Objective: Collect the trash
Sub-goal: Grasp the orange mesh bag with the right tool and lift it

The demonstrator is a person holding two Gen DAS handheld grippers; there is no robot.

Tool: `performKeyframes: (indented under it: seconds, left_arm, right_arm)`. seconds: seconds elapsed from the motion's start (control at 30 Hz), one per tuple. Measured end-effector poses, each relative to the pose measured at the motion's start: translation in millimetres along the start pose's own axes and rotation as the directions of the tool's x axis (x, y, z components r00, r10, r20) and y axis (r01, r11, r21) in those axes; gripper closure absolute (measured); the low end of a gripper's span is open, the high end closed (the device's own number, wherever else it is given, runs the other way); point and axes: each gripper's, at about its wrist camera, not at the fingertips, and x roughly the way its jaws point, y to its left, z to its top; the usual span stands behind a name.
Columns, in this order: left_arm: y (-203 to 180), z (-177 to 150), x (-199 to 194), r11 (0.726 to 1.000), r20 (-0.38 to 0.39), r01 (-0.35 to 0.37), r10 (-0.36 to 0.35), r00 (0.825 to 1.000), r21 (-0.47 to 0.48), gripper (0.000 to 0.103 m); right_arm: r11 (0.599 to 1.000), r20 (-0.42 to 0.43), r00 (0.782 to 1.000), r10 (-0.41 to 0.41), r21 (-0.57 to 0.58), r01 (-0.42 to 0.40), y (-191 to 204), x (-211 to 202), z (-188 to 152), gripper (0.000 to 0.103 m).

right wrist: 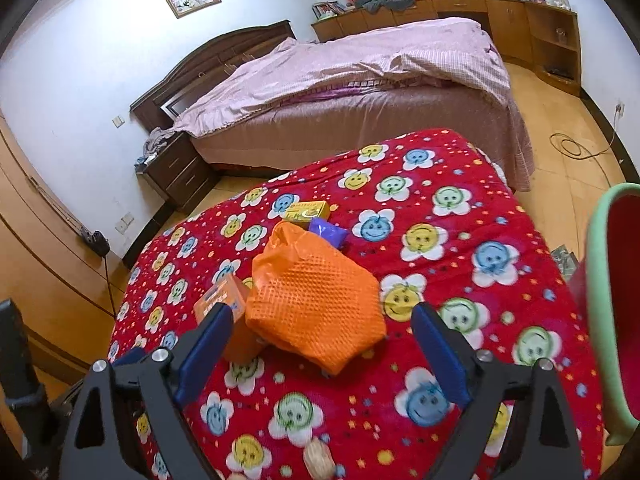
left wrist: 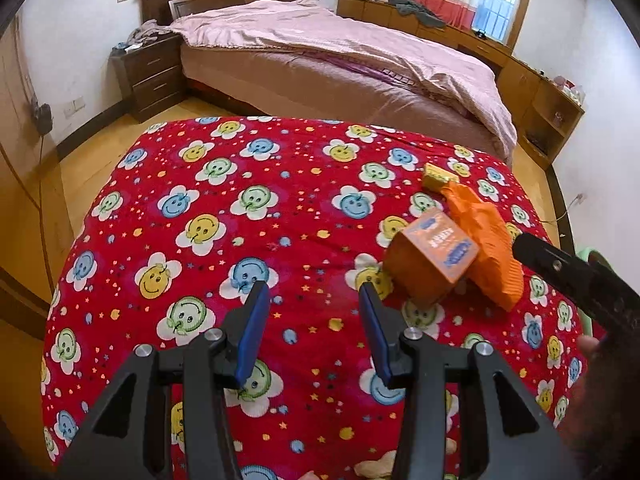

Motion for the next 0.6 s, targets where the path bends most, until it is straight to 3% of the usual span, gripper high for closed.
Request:
performKeyframes:
  seconds: [0.33,0.5,0.6]
  left_arm:
    - [6,-1,9,1.000,-0.009,0.006,-0.006,1.000,-0.011,0.057]
    - [2,0,9,1.000,-0.010,0.022,-0.022,1.000,-0.008,0.057]
    - [-2,0,8,0.999,-0.010,0.036,-0.037,0.999,-0.007,0.057]
  right_arm:
    - [0.999,-0.059,0.998,-0.030,0.022,0.031,4,38,7,0.012]
    - [0.999,-0.055,0.998,-0.014,0.042,0.016,-1,36,8,0.033]
    - [0.999,-0.071,0.997,-0.036,0.033,0.039,-6,34,7,0.055]
